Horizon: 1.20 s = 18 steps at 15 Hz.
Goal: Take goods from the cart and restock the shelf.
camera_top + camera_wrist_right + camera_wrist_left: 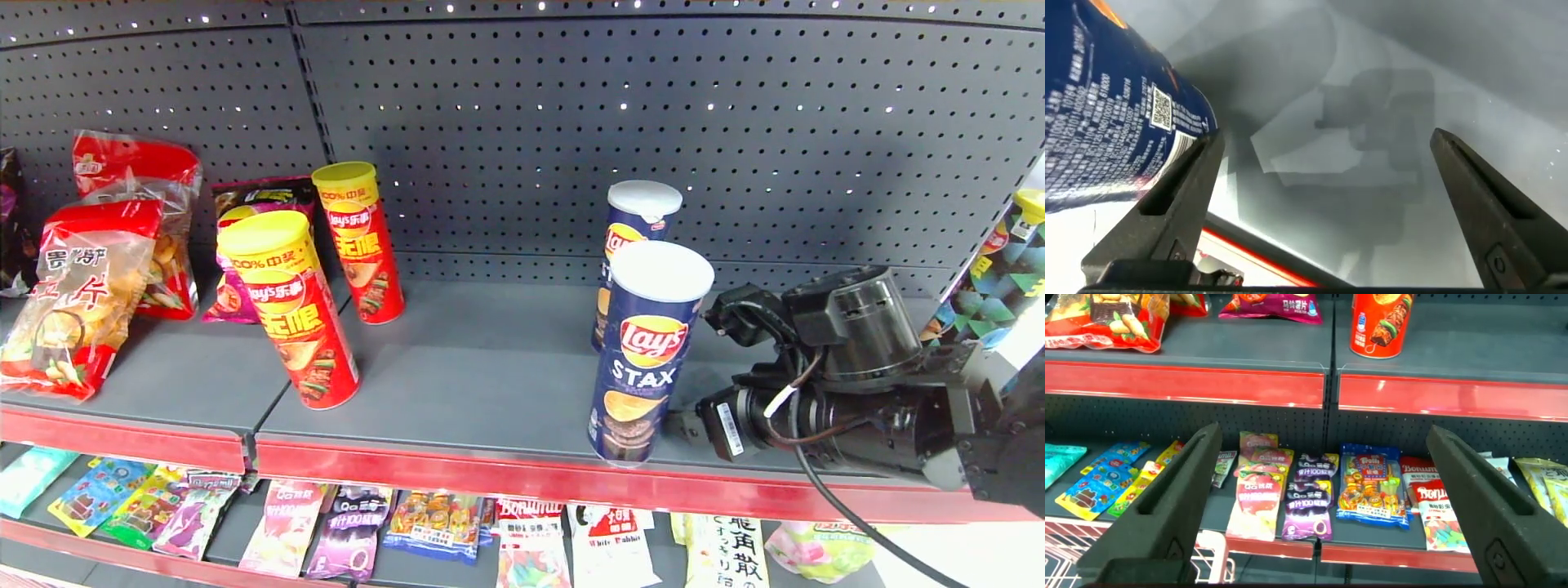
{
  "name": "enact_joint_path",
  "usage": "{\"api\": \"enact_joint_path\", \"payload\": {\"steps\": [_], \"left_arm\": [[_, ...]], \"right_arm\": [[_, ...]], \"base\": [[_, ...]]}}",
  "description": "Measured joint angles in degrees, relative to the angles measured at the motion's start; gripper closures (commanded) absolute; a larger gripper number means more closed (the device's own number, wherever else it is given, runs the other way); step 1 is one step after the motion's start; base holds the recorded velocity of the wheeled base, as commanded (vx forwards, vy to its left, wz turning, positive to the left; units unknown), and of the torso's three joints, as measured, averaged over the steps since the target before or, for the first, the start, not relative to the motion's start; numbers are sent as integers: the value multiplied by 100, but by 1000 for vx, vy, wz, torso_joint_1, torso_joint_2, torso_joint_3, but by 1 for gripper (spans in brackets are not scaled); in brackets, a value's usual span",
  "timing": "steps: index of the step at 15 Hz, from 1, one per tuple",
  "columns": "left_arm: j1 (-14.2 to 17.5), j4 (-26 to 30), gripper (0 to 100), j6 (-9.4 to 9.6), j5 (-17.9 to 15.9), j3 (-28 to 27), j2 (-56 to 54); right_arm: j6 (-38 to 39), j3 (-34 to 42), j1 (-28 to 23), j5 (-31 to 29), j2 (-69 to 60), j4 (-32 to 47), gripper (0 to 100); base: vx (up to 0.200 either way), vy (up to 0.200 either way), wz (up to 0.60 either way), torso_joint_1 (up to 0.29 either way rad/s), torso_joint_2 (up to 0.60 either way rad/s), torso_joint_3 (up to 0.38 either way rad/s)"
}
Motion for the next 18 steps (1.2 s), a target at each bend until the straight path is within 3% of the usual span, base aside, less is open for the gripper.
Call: {"api": "enact_joint_path", "payload": {"steps": [18], "left_arm": [[0, 0, 0, -2, 0, 0, 0]], "right_arm": [[33, -229, 156, 0, 200, -38, 0]], "base": [[0, 0, 0, 0, 0, 0]]}}
